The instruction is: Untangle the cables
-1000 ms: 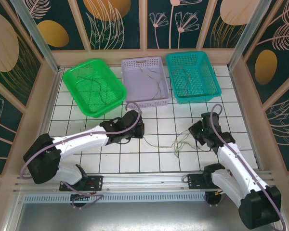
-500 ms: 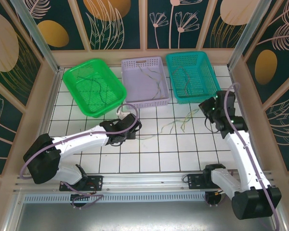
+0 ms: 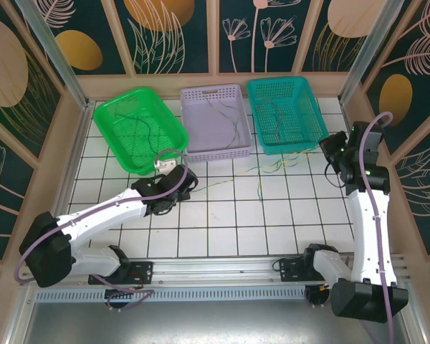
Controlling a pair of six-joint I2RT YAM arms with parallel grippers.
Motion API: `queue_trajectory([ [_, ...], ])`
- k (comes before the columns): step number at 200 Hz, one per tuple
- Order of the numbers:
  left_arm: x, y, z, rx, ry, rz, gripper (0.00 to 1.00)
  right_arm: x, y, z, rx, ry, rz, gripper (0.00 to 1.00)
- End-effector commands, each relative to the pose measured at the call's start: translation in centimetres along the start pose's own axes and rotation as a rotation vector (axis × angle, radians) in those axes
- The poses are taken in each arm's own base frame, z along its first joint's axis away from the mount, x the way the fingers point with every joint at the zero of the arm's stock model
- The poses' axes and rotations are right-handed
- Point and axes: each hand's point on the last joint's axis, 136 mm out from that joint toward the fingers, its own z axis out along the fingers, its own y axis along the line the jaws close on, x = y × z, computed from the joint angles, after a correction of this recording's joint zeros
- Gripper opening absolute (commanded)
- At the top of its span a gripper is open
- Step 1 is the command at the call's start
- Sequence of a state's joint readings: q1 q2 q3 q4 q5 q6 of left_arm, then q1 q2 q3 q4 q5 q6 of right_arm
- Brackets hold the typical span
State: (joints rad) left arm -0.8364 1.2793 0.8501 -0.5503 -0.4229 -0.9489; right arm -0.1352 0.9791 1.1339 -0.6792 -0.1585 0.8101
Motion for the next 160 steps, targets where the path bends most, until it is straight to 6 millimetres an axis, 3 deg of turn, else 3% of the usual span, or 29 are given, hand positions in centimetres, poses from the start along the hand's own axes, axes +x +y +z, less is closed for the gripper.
queue_trajectory([
  [1,2.8,8.8,0.1,-0.316,0.086,0.117,0.0,-7.5,1.9,-2.9,-0.014,-0.294,0.019,0.0],
  [21,3.2,9.8,0.0,-0.336,0.087,0.107,0.0,-8.9,3.4,-3.5,-0.051,-0.319,0.036,0.0],
  [69,3.7,11.5,-0.4,-0.371,0.087,0.079,0.0,-11.9,4.8,-5.6,-0.084,-0.394,0.082,0.0],
  [92,2.8,10.5,-0.7,-0.322,0.06,0.048,0.0,-11.0,6.6,-4.4,-0.18,-0.309,0.086,0.0],
  [105,1.4,8.8,-1.1,-0.253,0.025,0.023,0.0,-8.9,7.4,-3.0,-0.244,-0.208,0.071,0.0],
  [117,-0.4,6.2,-1.9,-0.14,-0.022,-0.013,0.0,-5.7,9.3,-2.0,-0.346,-0.103,0.004,0.0],
  [144,-5.3,-1.6,-4.6,0.202,-0.121,-0.13,0.0,4.6,12.4,-0.9,-0.514,0.175,-0.138,0.0],
  [160,-7.8,-5.6,-6.3,0.37,-0.15,-0.196,0.0,9.7,12.8,-1.1,-0.547,0.284,-0.186,0.0],
])
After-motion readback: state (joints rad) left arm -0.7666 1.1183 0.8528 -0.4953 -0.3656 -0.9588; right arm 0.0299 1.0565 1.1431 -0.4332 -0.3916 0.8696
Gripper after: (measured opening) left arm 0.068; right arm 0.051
